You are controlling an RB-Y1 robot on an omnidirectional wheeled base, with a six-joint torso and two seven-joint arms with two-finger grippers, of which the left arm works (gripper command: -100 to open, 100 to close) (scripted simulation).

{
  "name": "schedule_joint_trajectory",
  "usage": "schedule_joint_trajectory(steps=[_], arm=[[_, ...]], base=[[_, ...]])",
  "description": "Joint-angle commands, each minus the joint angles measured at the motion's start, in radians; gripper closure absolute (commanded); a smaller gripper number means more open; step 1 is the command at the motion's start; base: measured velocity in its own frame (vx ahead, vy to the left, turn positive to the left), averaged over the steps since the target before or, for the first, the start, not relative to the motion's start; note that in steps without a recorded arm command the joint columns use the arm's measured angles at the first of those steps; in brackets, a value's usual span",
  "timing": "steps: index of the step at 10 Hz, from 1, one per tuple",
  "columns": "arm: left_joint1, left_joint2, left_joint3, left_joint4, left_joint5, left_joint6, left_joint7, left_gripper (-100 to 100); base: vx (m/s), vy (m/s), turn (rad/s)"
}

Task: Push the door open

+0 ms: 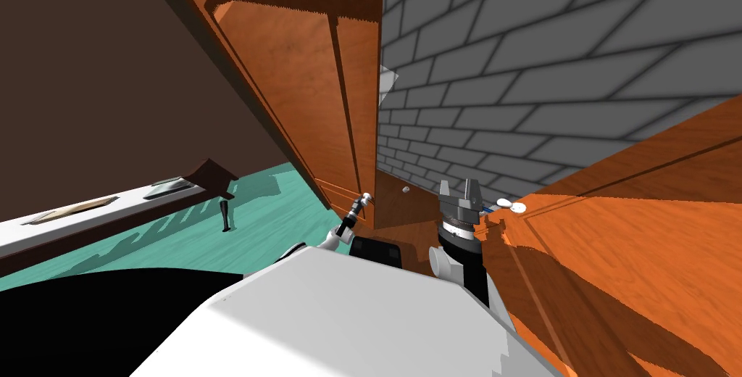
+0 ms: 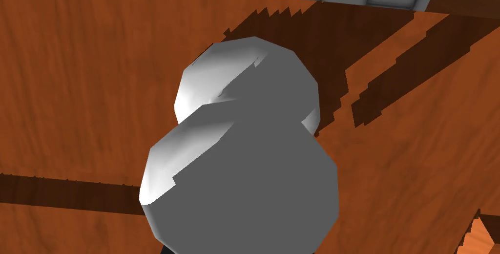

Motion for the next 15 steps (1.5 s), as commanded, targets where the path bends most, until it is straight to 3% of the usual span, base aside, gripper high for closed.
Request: schedule_joint_trajectory(steps=[1,2,4,8,10,12,15], arm=[[0.001,-0.006,0.004,-0.022,0.017,-0.004,0.050,100],[0.001,-0.006,0.004,-0.022,0.017,-0.004,0.050,100],[0.012,-0.011,0.011,-0.037,0.047,0.002,0.114,100],[0.023,-0.017,0.017,-0.051,0.076,0.008,0.213,100],[0.023,-0.017,0.017,-0.051,0.076,0.008,0.216,100],[0.033,-0.022,0.024,-0.065,0.105,0.014,0.284,100],[0.038,-0.025,0.027,-0.071,0.119,0.017,0.340,100]], base=[[0.050,-0.017,-0.023],[0.040,-0.015,-0.025],[0.047,-0.018,-0.033],[0.044,-0.017,-0.023],[0.027,-0.008,-0.010],[0.043,-0.014,-0.034],[0.044,-0.013,-0.016]])
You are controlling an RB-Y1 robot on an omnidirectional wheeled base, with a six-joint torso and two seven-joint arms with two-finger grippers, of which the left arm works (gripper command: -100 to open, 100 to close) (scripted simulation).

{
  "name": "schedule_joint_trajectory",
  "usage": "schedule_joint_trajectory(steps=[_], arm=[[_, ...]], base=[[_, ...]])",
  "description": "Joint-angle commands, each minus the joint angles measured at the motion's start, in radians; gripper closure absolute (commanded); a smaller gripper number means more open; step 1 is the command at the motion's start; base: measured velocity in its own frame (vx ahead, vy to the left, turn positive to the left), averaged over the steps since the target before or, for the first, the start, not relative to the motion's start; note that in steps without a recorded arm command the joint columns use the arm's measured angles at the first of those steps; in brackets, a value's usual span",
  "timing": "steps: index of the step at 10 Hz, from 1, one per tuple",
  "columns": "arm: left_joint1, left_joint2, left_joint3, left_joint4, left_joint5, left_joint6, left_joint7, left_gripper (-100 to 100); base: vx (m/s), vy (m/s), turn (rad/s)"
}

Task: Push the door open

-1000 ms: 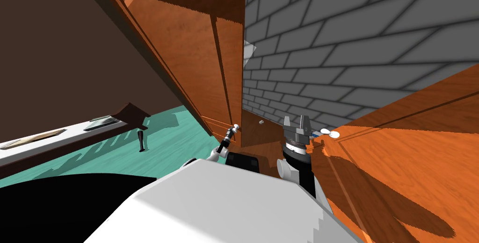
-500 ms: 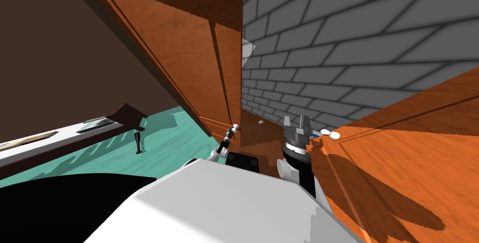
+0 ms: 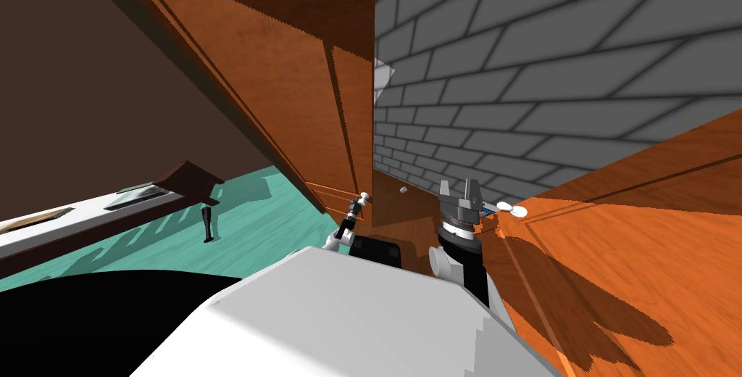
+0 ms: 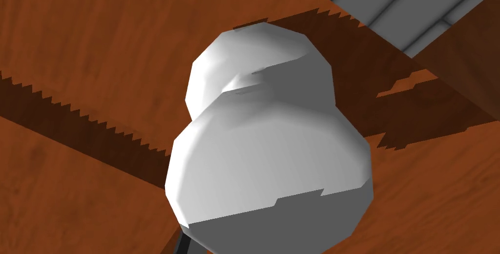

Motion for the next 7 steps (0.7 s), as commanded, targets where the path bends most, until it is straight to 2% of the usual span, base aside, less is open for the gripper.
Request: schedule_joint_trajectory(steps=[1,2,3,4,6,7], arm=[[-0.033,-0.006,-0.002,0.023,0.000,-0.030,0.022,100],[-0.028,-0.009,0.001,0.016,0.014,-0.027,0.063,100],[-0.028,-0.009,0.001,0.016,0.014,-0.027,0.064,100],[-0.023,-0.012,0.004,0.009,0.028,-0.024,0.100,100],[-0.023,-0.012,0.004,0.009,0.028,-0.024,0.105,100],[-0.018,-0.015,0.007,0.003,0.042,-0.022,0.146,100]], base=[[0.017,-0.008,-0.002],[0.028,-0.014,-0.035],[0.028,-0.011,-0.005],[0.032,-0.016,-0.024],[0.025,-0.009,-0.013],[0.029,-0.004,-0.011]])
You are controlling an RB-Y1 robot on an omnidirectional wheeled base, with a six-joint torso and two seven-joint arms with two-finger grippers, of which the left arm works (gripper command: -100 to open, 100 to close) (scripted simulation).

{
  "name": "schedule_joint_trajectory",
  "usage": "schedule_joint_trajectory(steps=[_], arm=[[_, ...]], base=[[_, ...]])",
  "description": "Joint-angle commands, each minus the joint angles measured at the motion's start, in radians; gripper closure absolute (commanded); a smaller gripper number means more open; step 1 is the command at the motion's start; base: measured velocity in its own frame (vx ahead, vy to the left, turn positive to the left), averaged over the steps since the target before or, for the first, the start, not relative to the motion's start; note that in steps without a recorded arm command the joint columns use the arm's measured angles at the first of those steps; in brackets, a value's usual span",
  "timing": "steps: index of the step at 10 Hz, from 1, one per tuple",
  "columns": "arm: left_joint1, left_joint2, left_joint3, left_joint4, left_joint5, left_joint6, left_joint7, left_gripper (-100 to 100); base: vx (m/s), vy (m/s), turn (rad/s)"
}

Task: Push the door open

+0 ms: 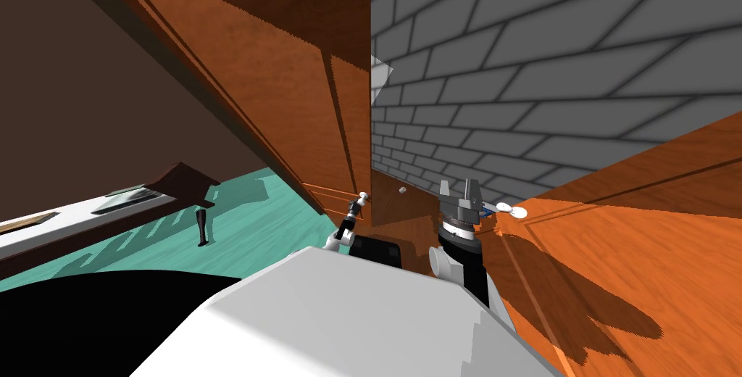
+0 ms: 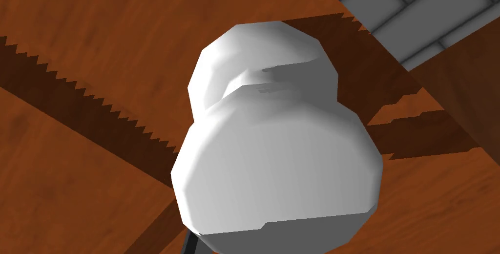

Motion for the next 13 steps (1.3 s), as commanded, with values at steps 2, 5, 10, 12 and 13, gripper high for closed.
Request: schedule_joint_trajectory(steps=[2,5,10,12,13], arm=[[-0.015,-0.011,0.002,-0.012,0.017,-0.018,0.068,100],[-0.006,-0.017,0.007,-0.024,0.042,-0.013,0.139,100],[0.003,-0.023,0.013,-0.035,0.066,-0.008,0.229,100],[0.052,-0.012,-0.012,-0.052,0.091,0.007,0.262,-100],[0.064,-0.014,-0.030,-0.065,0.111,0.000,0.295,-100]], base=[[0.047,-0.012,-0.037],[0.034,-0.017,-0.015],[0.036,-0.012,-0.020],[-0.040,0.040,-0.004],[-0.118,0.027,-0.093]])
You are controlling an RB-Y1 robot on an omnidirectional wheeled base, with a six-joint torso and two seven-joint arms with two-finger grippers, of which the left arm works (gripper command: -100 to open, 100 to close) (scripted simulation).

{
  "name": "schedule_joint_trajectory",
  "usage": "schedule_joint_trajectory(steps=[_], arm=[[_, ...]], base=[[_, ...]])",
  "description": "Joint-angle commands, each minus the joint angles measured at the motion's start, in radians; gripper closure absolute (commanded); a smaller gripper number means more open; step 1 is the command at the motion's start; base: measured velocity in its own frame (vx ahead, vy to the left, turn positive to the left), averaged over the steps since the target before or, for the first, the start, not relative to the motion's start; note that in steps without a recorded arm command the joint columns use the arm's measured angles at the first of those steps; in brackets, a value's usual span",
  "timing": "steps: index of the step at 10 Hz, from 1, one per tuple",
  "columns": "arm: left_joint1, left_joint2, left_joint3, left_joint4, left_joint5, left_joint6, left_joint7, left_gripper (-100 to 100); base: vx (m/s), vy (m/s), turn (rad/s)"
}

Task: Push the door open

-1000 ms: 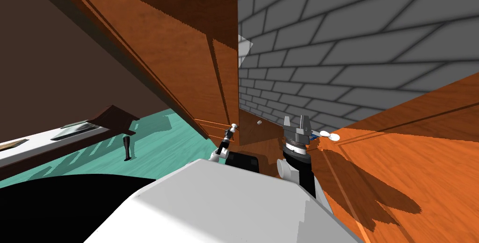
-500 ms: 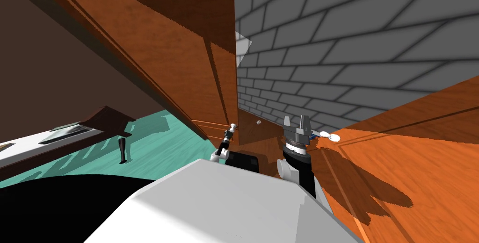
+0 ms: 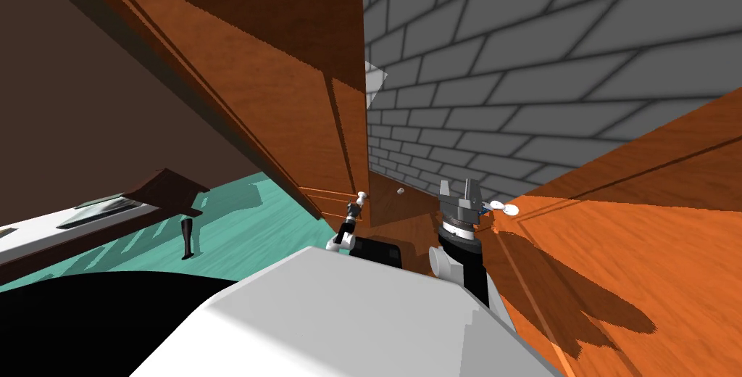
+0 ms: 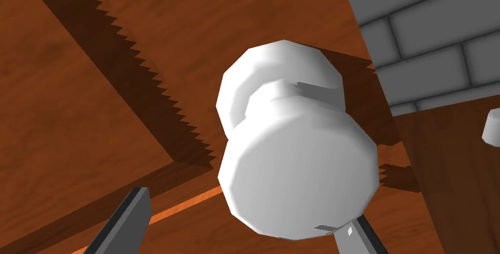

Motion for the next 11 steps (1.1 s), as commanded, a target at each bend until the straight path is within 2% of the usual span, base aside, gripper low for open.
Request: schedule_joint_trajectory(steps=[1,4,7,9,10,11], arm=[[0.020,-0.003,-0.022,-0.034,0.022,0.002,0.037,-100],[0.042,-0.017,-0.056,-0.058,0.059,-0.012,0.101,-100],[0.064,-0.042,-0.090,-0.083,0.097,-0.026,0.165,-100],[0.077,-0.063,-0.110,-0.098,0.120,-0.034,0.204,-100],[0.088,-0.085,-0.128,-0.110,0.140,-0.041,0.237,-100],[0.093,-0.096,-0.135,-0.115,0.147,-0.044,0.250,-100]], base=[[-0.134,0.036,-0.053],[-0.106,0.049,-0.023],[-0.095,0.052,-0.033],[-0.088,0.041,-0.028],[-0.102,0.056,-0.045],[-0.096,0.051,-0.028]])
